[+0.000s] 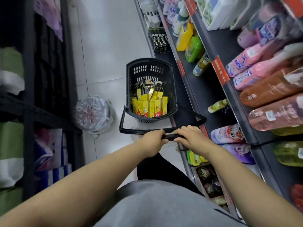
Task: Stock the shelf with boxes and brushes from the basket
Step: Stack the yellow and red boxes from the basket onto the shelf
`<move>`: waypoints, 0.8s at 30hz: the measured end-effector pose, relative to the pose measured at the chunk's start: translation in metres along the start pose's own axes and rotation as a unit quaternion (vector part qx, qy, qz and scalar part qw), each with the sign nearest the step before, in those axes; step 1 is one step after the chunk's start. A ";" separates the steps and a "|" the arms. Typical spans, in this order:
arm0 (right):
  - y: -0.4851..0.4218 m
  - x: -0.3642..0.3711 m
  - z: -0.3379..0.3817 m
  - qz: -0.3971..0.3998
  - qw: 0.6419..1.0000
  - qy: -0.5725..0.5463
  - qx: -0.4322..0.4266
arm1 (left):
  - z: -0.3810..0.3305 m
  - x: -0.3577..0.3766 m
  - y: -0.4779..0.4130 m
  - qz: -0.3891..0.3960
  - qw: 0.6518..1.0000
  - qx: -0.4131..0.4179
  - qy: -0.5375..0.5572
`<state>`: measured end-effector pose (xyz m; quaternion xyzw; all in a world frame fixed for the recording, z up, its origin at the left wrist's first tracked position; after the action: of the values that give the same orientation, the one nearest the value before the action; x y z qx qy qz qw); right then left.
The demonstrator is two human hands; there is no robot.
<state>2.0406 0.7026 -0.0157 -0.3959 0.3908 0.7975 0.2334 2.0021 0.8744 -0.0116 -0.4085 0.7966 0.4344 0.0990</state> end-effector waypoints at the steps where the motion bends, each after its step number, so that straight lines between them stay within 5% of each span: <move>1: -0.011 -0.005 0.001 -0.001 1.000 -0.001 0.003 | 0.004 -0.011 -0.007 0.003 1.000 0.000 0.003; 14: -0.165 -0.152 -0.008 -0.102 0.990 -0.099 -0.010 | -0.003 -0.212 -0.100 0.036 0.994 -0.005 0.099; 24: -0.234 -0.213 -0.031 -0.180 0.955 -0.215 0.092 | -0.013 -0.300 -0.171 0.091 0.986 -0.017 0.136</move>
<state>2.3370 0.8008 0.0428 -0.2559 0.3252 0.7689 0.4874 2.3250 0.9844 0.0457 -0.3913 0.8289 0.3958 -0.0569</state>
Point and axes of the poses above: each hand's wrist, its own y-axis away from the middle knuckle, its own x-axis out of the palm, z = x × y, the point moved 2 cm from there along -y, towards the middle knuckle, and after that the axes turned 3 degrees about z, right-handed, at the moved point
